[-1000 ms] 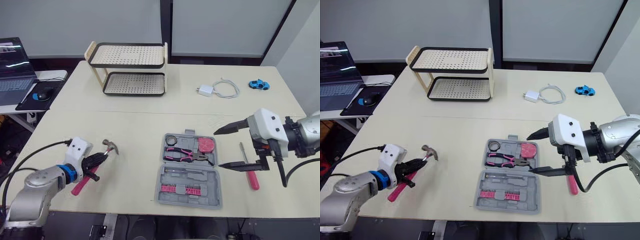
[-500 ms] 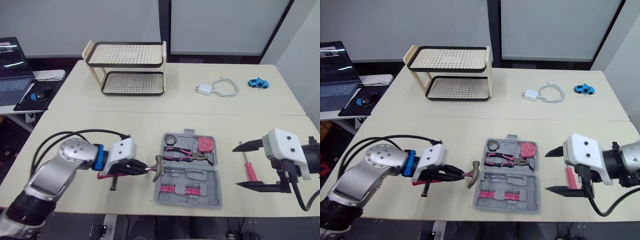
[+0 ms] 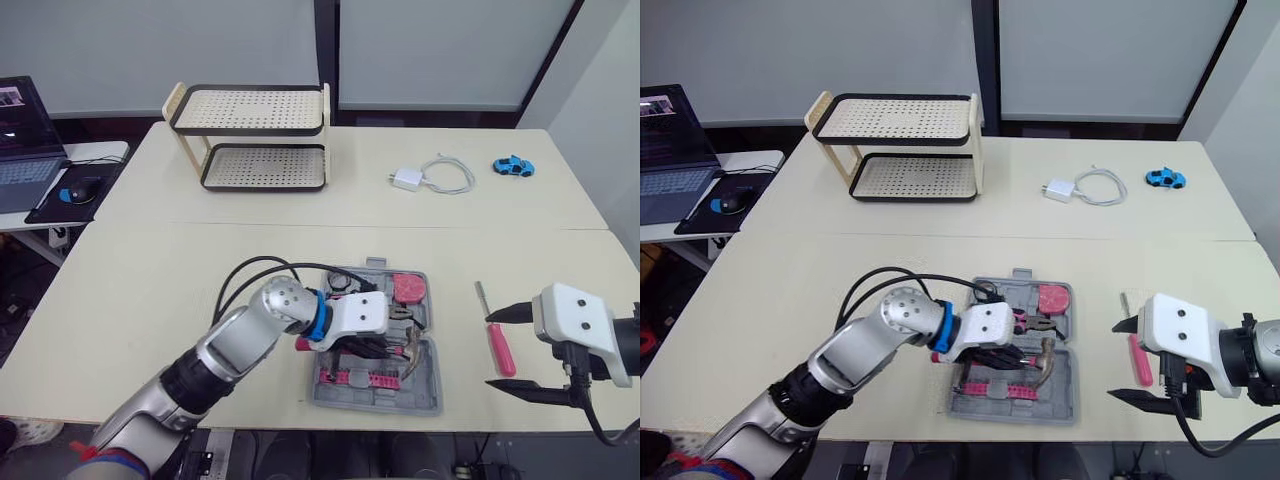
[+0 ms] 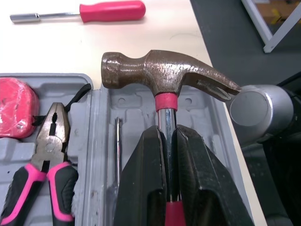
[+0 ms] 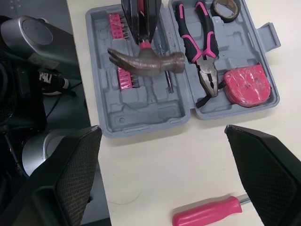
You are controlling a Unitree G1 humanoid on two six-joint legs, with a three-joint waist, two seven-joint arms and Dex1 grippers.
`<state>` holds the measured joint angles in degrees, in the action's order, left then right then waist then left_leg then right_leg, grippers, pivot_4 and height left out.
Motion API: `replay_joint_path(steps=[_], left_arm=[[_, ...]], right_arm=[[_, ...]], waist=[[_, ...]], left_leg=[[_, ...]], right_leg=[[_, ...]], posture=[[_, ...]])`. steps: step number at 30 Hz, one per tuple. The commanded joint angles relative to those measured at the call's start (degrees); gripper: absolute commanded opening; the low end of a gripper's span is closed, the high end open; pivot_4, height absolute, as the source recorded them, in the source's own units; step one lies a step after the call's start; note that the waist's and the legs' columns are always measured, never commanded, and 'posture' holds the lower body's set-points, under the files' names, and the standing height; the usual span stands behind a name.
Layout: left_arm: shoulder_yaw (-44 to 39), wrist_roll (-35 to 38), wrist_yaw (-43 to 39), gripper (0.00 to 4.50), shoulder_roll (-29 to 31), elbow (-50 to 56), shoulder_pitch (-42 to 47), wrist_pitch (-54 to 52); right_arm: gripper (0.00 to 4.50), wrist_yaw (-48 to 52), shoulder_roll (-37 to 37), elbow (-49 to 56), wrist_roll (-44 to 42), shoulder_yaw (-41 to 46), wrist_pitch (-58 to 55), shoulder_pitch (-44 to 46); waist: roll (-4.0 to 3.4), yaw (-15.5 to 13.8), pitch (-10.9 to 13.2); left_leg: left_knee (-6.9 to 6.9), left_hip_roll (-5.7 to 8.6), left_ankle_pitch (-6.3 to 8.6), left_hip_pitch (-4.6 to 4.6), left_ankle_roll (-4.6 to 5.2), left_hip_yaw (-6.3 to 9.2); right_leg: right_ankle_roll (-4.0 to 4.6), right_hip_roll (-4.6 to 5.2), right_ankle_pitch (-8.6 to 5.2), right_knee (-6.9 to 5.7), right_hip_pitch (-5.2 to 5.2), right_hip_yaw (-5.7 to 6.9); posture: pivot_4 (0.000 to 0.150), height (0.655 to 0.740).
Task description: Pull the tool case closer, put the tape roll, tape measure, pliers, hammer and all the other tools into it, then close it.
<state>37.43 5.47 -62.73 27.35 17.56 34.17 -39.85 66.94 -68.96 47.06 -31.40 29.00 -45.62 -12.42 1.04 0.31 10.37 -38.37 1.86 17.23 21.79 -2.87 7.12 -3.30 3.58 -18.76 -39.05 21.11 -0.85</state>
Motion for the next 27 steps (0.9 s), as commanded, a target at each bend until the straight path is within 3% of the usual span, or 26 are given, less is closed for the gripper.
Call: replay_joint_path(steps=[1, 10, 27], left_arm=[[3.86, -2.4, 2.12, 0.05, -2.3, 0.55, 1.27, -1.78], [9.21, -6.34, 5.64, 0.05, -5.57, -2.84, 1.63, -4.2], [9.79, -8.45, 8.34, 0.05, -9.76, -9.05, 1.51, -3.21]], right_arm=[[4.5, -0.79, -0.68, 0.11, 1.43, 0.6, 0.09, -0.39], [4.5, -1.71, -0.5, 0.69, 2.77, 0.05, -0.73, -1.39], [4.5, -2.95, 0.02, 1.65, 2.78, -0.11, -1.41, -1.55]], waist=[[0.0, -0.01, 0.0], [-0.01, -0.06, -0.01], [-0.03, -0.22, -0.02]], left_leg=[[-0.03, 0.03, 0.0, 0.0, 0.0, 0.0], [-0.15, 0.02, -0.01, 0.02, -0.01, 0.05], [-0.38, 0.02, -0.01, 0.11, -0.02, 0.14]], right_leg=[[0.0, 0.0, 0.0, 0.0, -0.02, -0.01], [-0.01, 0.0, 0.0, -0.05, -0.04, -0.01], [-0.08, 0.01, 0.05, -0.06, -0.11, -0.01]], posture=[[0.15, 0.74], [0.15, 0.74], [0.15, 0.74]])
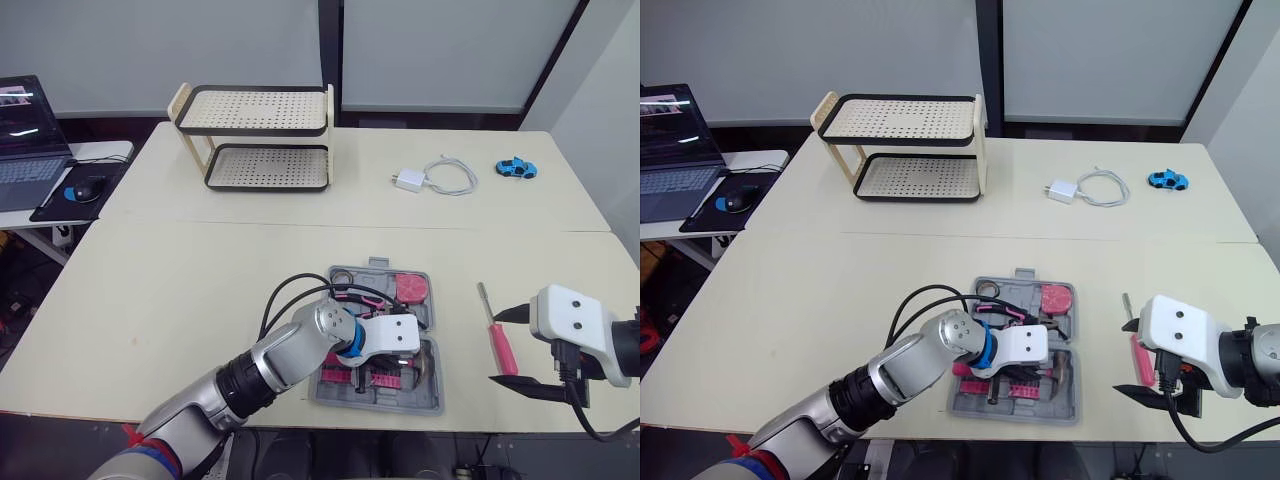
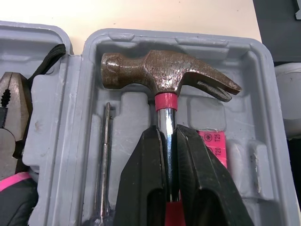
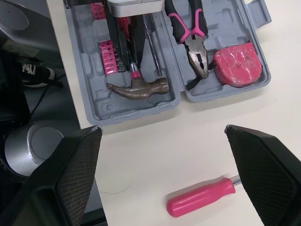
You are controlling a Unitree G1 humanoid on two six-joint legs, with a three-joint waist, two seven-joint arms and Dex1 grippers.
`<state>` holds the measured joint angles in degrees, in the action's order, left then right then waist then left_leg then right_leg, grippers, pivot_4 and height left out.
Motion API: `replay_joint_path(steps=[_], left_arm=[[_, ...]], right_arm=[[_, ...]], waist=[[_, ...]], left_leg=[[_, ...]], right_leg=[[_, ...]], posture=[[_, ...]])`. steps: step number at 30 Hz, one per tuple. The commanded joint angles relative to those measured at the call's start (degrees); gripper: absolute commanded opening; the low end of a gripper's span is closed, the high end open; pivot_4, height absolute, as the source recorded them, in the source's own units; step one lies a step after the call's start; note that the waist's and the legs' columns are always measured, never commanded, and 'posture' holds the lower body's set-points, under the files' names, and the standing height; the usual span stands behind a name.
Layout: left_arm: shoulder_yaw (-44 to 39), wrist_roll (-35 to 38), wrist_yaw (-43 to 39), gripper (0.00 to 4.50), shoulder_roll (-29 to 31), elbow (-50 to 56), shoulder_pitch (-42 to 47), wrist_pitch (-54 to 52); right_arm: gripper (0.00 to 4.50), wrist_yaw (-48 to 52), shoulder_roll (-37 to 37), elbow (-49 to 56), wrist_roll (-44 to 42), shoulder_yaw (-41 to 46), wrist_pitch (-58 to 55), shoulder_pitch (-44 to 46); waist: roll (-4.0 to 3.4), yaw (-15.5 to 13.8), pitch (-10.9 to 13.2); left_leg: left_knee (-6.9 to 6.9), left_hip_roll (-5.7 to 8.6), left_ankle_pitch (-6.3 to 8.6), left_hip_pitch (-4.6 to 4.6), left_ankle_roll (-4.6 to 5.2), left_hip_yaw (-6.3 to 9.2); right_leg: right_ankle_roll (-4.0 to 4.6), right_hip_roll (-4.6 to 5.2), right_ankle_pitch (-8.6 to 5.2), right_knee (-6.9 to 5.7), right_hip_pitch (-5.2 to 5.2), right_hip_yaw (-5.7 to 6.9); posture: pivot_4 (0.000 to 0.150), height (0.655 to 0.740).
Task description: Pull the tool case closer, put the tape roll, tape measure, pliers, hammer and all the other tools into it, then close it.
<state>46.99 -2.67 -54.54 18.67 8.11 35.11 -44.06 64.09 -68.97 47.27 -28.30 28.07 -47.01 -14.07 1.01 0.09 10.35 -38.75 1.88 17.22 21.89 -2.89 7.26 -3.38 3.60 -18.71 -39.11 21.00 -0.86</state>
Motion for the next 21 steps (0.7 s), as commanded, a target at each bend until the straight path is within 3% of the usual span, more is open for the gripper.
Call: replay_joint_path(steps=[1, 8, 21], left_arm=[[0.27, -0.46, 0.31, 0.05, -1.31, 0.06, 0.57, 1.06], [-0.11, -0.79, 0.38, 0.05, -2.0, -0.89, 0.78, -0.1], [-8.88, 6.45, -1.29, 4.07, -0.07, 11.26, 2.95, -10.28]], right_arm=[[4.5, -0.1, 0.02, 1.44, -0.45, 0.89, -0.09, 0.15], [4.5, 0.11, -0.14, 1.21, -0.6, 1.1, -0.13, 0.35], [4.5, -0.32, 0.11, 1.24, -1.57, 0.57, -0.22, 1.79]], waist=[[0.0, 0.0, 0.0], [-0.01, 0.0, -0.01], [-0.02, 0.04, -0.02]], left_leg=[[0.0, 0.0, 0.0, 0.0, 0.0, 0.0], [-0.01, 0.01, 0.01, -0.02, 0.01, 0.01], [-0.07, -0.11, -0.03, -0.05, -0.05, 0.12]], right_leg=[[0.0, 0.0, 0.0, 0.0, 0.0, -0.01], [-0.01, 0.0, 0.0, 0.0, -0.05, 0.01], [-0.02, 0.0, 0.01, 0.03, -0.17, 0.01]], posture=[[0.15, 0.74], [0.15, 0.74], [0.15, 0.74]])
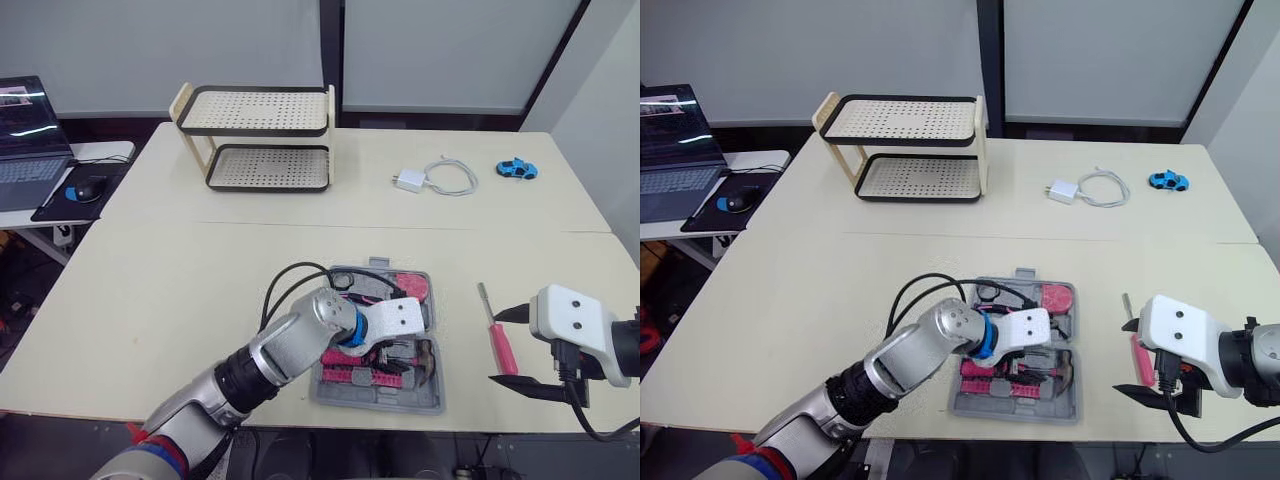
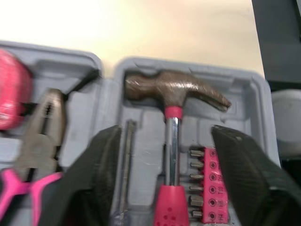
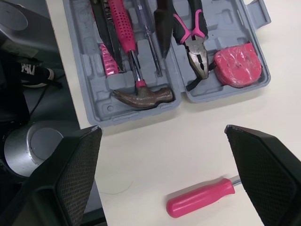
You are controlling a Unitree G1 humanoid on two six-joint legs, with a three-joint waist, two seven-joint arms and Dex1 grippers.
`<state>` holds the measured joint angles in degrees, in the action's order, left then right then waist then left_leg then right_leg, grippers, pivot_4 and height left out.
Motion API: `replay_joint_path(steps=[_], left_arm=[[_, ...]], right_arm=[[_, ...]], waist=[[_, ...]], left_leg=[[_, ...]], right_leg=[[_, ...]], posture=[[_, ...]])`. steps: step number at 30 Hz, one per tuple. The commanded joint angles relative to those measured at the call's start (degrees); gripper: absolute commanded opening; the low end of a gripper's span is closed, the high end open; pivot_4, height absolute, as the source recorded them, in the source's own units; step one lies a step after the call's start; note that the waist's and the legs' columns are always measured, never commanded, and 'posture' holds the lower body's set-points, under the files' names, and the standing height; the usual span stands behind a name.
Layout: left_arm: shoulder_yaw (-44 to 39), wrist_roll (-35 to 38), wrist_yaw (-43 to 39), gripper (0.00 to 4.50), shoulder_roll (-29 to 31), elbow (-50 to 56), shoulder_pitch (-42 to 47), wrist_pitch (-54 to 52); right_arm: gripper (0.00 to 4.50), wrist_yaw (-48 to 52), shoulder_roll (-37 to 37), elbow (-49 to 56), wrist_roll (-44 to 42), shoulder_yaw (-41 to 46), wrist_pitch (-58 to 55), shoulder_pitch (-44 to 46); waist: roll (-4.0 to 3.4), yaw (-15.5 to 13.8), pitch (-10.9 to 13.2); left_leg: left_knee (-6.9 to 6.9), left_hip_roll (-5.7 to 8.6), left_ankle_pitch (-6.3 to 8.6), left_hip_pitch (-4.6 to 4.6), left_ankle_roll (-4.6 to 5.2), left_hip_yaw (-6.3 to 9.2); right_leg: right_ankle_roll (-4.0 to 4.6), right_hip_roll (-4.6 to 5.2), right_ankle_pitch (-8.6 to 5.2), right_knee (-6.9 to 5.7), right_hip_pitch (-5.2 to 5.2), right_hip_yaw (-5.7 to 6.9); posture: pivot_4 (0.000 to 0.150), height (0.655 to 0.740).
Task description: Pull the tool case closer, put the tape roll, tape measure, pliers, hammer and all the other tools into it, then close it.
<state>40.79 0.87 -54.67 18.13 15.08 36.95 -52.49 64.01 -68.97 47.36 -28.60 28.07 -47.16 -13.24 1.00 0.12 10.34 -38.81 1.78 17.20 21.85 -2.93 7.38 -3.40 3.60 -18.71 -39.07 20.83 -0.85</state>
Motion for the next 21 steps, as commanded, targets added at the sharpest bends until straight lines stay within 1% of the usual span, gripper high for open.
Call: replay_joint_path(steps=[1, 4, 7, 8, 10, 13, 15, 19, 21], left_arm=[[-4.16, 3.95, -2.11, 4.07, 1.79, 4.91, 1.01, -0.56], [-7.02, 6.45, -5.64, 4.07, 6.11, 4.83, 0.36, 5.31], [-10.04, 8.12, -9.1, 4.07, 9.69, 1.54, -2.21, 16.3], [-11.11, 8.48, -9.71, 3.89, 10.52, 0.2, -3.03, 18.66], [-11.77, 8.91, -11.2, 3.48, 11.52, -1.56, -3.91, 21.94], [-10.09, 7.58, -14.02, 2.54, 13.54, -3.46, -5.42, 27.62], [-8.85, 5.74, -14.3, 1.93, 14.17, -4.86, -6.74, 31.39], [-7.88, 3.53, -12.99, 0.64, 13.54, -6.75, -8.83, 33.34], [-7.48, 2.45, -12.49, 0.1, 13.11, -7.47, -9.52, 34.08]], right_arm=[[4.5, -0.55, 0.3, 1.15, -1.63, 0.34, -0.14, 1.48], [4.5, -1.17, 0.49, 1.16, -2.16, -0.14, -0.18, 2.24], [4.5, -2.02, 0.9, 1.3, -2.59, -0.41, -0.37, 2.4], [4.5, -2.36, 1.08, 1.45, -2.74, -0.53, -0.53, 2.41], [4.5, -2.78, 1.27, 1.65, -2.93, -0.75, -0.69, 2.44], [4.5, -3.61, 1.64, 1.94, -3.27, -1.4, -1.0, 2.87], [4.5, -4.04, 1.78, 2.13, -3.44, -1.77, -1.2, 3.16], [4.5, -4.68, 1.92, 2.39, -3.62, -2.19, -1.42, 3.43], [4.5, -4.95, 1.96, 2.39, -3.68, -2.34, -1.37, 3.43]], waist=[[0.0, 0.0, 0.0], [-0.04, 0.18, -0.02], [-0.07, 0.14, -0.04], [-0.07, 0.07, -0.04], [-0.07, 0.0, -0.04], [-0.07, 0.01, -0.04], [-0.07, 0.01, -0.04], [-0.07, 0.02, -0.04], [-0.08, 0.02, -0.04]], left_leg=[[0.0, 0.0, -0.03, 0.0, -0.05, 0.01], [0.0, -0.08, -0.04, -0.03, -0.07, -0.01], [0.01, -0.11, -0.05, -0.05, -0.09, -0.01], [0.01, -0.1, -0.05, -0.04, -0.1, -0.01], [0.01, -0.09, -0.06, -0.04, -0.11, -0.01], [0.01, -0.08, -0.05, -0.03, -0.1, 0.0], [0.01, -0.07, -0.03, -0.04, -0.06, 0.0], [0.01, -0.07, 0.04, -0.03, 0.06, 0.01], [0.01, -0.07, 0.04, -0.04, 0.07, 0.01]], right_leg=[[0.0, 0.0, 0.0, 0.0, -0.01, 0.01], [0.0, -0.05, 0.0, -0.01, 0.0, 0.01], [0.01, -0.07, 0.0, -0.01, 0.0, 0.0], [0.01, -0.07, 0.0, 0.0, -0.01, 0.0], [0.01, -0.05, 0.0, 0.01, -0.01, -0.01], [0.01, -0.04, 0.0, 0.02, -0.01, 0.0], [0.01, -0.04, 0.0, 0.02, -0.01, -0.01], [0.01, -0.05, 0.0, 0.02, -0.01, 0.0], [0.01, -0.05, 0.0, 0.02, -0.01, 0.0]], posture=[[0.15, 0.74], [0.15, 0.74], [0.15, 0.74], [0.15, 0.74], [0.15, 0.74], [0.15, 0.74], [0.15, 0.74], [0.15, 0.74], [0.15, 0.74]])
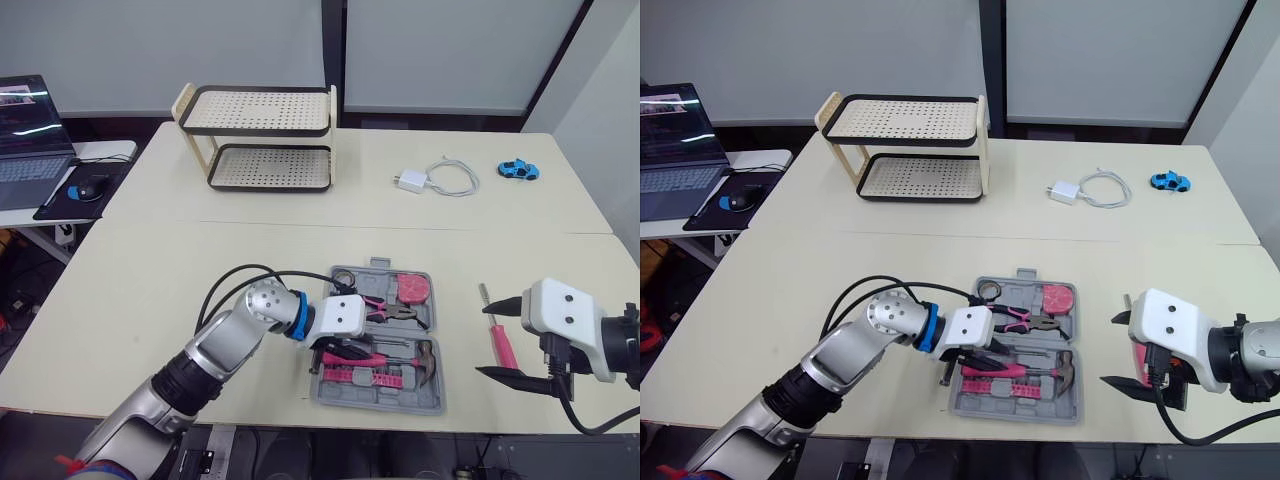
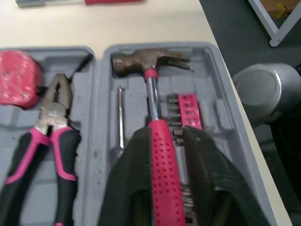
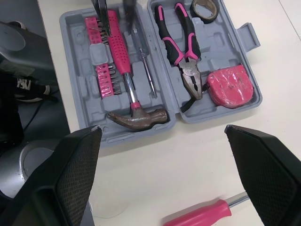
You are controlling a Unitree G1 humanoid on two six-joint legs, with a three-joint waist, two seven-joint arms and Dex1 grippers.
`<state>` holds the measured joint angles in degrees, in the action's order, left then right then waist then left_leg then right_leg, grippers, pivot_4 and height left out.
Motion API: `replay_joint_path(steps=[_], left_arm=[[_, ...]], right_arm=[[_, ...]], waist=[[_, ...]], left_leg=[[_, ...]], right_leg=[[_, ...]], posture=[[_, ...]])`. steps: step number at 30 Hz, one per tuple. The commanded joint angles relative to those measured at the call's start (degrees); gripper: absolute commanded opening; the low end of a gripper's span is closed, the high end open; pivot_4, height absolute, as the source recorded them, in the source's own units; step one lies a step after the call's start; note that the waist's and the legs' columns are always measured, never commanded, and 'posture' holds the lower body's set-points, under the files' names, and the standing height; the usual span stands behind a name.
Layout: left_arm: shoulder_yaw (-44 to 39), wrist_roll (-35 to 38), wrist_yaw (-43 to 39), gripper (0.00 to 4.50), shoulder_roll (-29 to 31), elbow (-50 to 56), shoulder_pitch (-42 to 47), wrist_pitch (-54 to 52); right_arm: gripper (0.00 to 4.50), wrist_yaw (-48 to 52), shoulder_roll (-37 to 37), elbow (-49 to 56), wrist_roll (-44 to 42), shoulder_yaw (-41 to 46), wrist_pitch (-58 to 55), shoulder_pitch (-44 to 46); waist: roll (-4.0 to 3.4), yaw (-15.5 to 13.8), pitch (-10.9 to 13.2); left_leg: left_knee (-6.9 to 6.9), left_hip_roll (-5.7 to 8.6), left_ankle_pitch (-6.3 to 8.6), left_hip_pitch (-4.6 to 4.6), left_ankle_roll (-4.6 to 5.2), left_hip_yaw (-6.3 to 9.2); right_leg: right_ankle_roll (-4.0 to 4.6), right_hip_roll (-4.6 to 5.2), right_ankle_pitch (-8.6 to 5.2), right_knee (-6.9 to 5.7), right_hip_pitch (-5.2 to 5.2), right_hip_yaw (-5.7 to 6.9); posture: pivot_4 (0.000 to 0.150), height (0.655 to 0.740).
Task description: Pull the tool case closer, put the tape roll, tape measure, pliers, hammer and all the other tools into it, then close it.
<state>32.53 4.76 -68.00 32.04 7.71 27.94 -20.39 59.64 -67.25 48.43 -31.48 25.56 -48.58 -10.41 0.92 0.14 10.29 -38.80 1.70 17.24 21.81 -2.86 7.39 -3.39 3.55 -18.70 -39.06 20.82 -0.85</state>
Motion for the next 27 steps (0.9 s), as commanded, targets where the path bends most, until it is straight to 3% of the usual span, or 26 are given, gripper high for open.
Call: replay_joint_path(steps=[1, 21, 27], left_arm=[[1.02, -2.02, 0.97, 0.02, -1.04, -0.51, -0.73, 2.13], [3.79, -11.36, 3.71, 0.02, -3.74, -9.84, -3.32, 8.51], [3.07, -11.67, 4.74, 0.02, -4.35, -11.67, -4.32, 9.05]], right_arm=[[4.5, -0.67, 0.22, 1.28, -0.85, 0.13, 0.07, 0.6], [4.5, -1.77, -0.3, 1.55, -1.41, -0.32, 0.08, 1.06], [4.5, -1.54, -0.34, 1.47, -1.15, -0.05, 0.38, 0.82]], waist=[[0.0, 0.0, 0.0], [-0.04, 0.0, -0.04], [-0.07, -0.01, -0.09]], left_leg=[[0.0, 0.01, 0.0, 0.0, 0.0, 0.0], [0.0, 0.0, 0.0, -0.05, 0.01, 0.01], [0.01, 0.02, 0.03, -0.39, 0.05, 0.1]], right_leg=[[0.0, 0.0, 0.0, 0.0, 0.0, 0.0], [0.0, 0.0, 0.0, -0.01, -0.06, 0.02], [0.0, 0.0, 0.0, 0.07, -0.49, 0.06]], posture=[[0.15, 0.74], [0.15, 0.74], [0.15, 0.74]])
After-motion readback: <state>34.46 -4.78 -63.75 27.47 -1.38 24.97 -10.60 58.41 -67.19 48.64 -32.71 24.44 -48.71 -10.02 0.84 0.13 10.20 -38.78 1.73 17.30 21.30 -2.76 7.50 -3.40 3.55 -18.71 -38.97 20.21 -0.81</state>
